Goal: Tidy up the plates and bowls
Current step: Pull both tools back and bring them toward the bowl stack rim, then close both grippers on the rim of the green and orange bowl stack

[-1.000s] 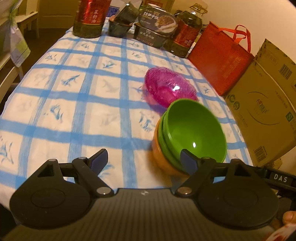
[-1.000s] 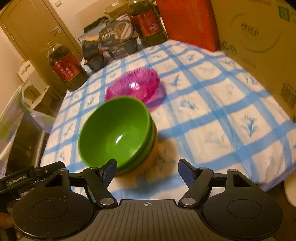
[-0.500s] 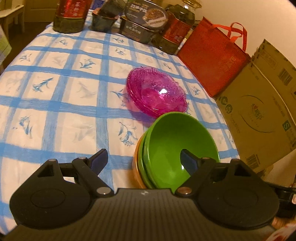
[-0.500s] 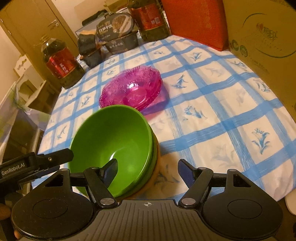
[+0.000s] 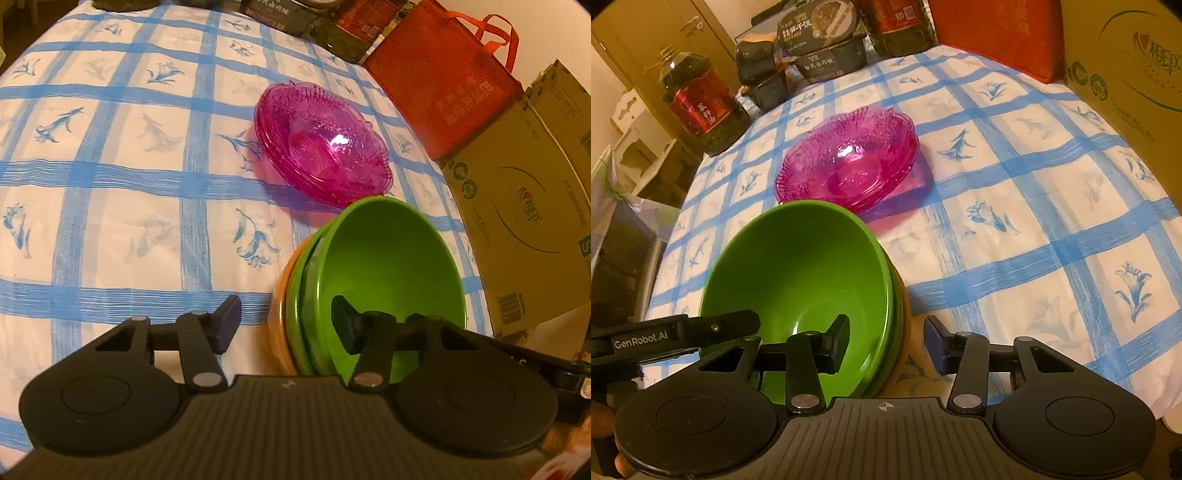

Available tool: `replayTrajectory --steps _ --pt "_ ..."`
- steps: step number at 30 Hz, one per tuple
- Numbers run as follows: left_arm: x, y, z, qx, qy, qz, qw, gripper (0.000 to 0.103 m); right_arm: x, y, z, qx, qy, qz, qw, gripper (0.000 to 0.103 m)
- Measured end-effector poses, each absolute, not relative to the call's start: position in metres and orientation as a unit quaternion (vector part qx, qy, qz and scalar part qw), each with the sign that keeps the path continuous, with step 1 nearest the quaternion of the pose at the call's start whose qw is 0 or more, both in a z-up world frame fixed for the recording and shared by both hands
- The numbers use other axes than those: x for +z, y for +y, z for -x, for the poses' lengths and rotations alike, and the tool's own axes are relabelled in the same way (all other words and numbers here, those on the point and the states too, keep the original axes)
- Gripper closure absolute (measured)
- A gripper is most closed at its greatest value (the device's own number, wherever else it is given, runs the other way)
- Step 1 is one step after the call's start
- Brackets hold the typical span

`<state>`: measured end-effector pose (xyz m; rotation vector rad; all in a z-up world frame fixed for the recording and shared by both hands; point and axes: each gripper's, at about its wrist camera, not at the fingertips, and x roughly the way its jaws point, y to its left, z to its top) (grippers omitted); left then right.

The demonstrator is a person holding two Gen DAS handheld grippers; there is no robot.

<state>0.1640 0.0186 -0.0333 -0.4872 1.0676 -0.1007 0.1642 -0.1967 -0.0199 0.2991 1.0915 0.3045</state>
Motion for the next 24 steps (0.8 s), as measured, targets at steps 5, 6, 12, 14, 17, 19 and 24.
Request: replayTrajectory --steps 5,6,12,14,17,19,24 --pt "-0.035 0.014 -0.168 -0.058 0.514 0.223 0.826 0.067 -0.026 -0.193 -0.17 0.144 0.529 -0.136 0.825 0.069" --pt "-0.035 0.012 -0.169 -0.058 0.516 0.217 0.827 0.067 -0.027 -0.193 -0.171 0.145 0.533 -0.137 0.822 0.07" --pt "-0.038 0.009 -0.174 -0.065 0.536 0.207 0.816 0.077 -0.033 -0.193 -0.173 0.143 0.545 -0.137 0.815 0.075" --pt "-0.039 0.009 -0.175 -0.066 0.542 0.205 0.813 0.077 -0.034 -0.194 -0.173 0.143 0.548 -0.14 0.812 0.077" --pt "-0.038 0.008 -0.177 -0.067 0.547 0.2 0.81 0.077 -0.035 -0.195 -0.173 0.143 0.549 -0.141 0.812 0.078" --pt "-0.039 0.007 -0.178 -0.068 0.55 0.195 0.809 0.078 -0.035 -0.195 -0.174 0.143 0.549 -0.141 0.811 0.078" --pt "-0.036 0.003 -0.179 -0.067 0.553 0.178 0.811 0.079 -0.035 -0.195 -0.174 0.142 0.55 -0.141 0.811 0.079"
